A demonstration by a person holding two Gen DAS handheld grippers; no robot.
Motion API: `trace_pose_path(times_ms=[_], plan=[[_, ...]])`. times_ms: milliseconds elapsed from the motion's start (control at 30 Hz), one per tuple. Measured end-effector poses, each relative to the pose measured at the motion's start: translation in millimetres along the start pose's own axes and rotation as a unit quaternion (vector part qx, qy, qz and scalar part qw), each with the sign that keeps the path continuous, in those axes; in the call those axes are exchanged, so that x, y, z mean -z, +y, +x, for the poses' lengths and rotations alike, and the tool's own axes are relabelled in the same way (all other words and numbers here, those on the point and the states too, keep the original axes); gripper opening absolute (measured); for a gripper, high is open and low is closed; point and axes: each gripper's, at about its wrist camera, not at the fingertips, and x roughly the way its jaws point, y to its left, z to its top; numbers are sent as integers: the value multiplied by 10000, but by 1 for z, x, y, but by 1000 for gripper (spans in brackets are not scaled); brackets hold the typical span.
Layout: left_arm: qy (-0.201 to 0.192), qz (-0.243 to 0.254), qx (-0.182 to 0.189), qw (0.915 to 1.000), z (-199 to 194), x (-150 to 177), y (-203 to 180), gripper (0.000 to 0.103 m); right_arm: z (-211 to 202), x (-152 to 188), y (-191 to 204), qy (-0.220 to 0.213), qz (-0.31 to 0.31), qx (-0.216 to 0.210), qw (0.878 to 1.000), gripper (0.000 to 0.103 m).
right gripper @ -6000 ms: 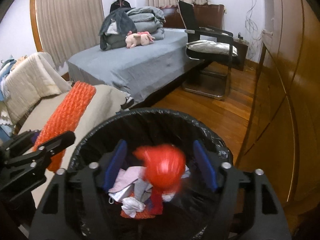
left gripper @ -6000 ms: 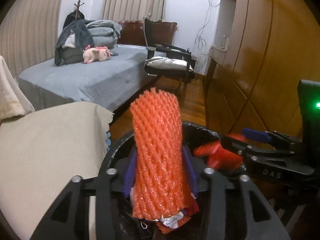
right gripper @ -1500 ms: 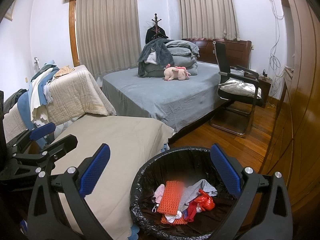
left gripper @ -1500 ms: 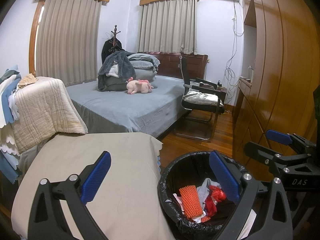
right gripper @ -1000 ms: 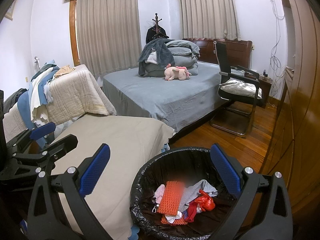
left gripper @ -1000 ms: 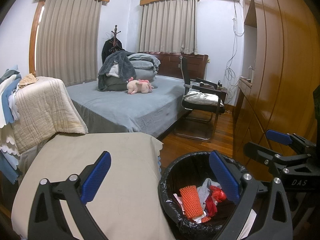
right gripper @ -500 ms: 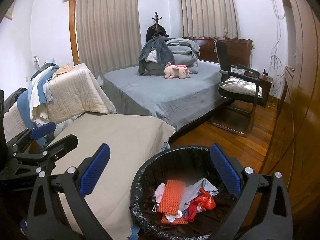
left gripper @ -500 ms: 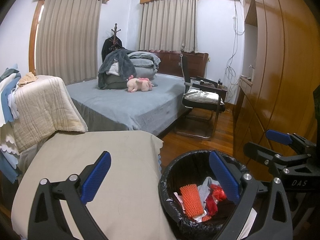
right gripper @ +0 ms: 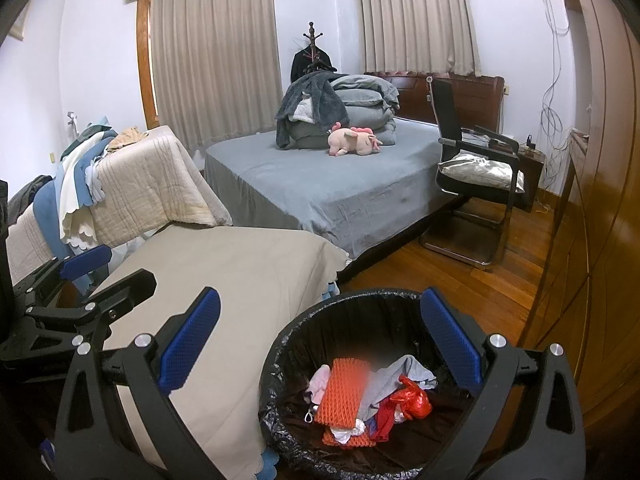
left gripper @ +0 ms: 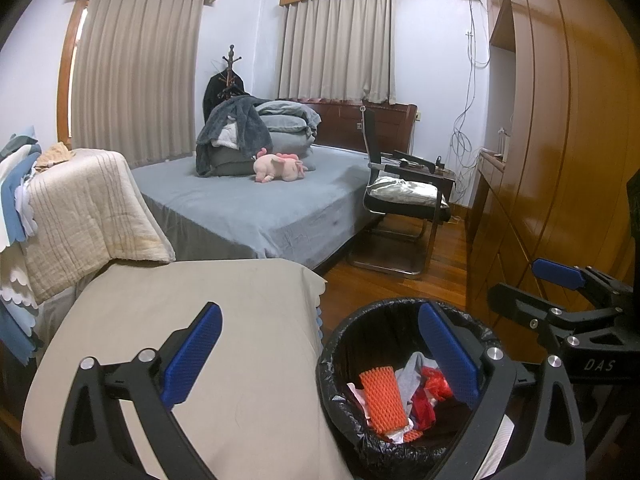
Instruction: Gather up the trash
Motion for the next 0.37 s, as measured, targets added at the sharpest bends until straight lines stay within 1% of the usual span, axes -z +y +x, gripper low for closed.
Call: trace_pose_path(times_ms=[367], plan=[[17,-7,8,10000,1,2,1,97,1,2,0,13,-3,2,10000,98]])
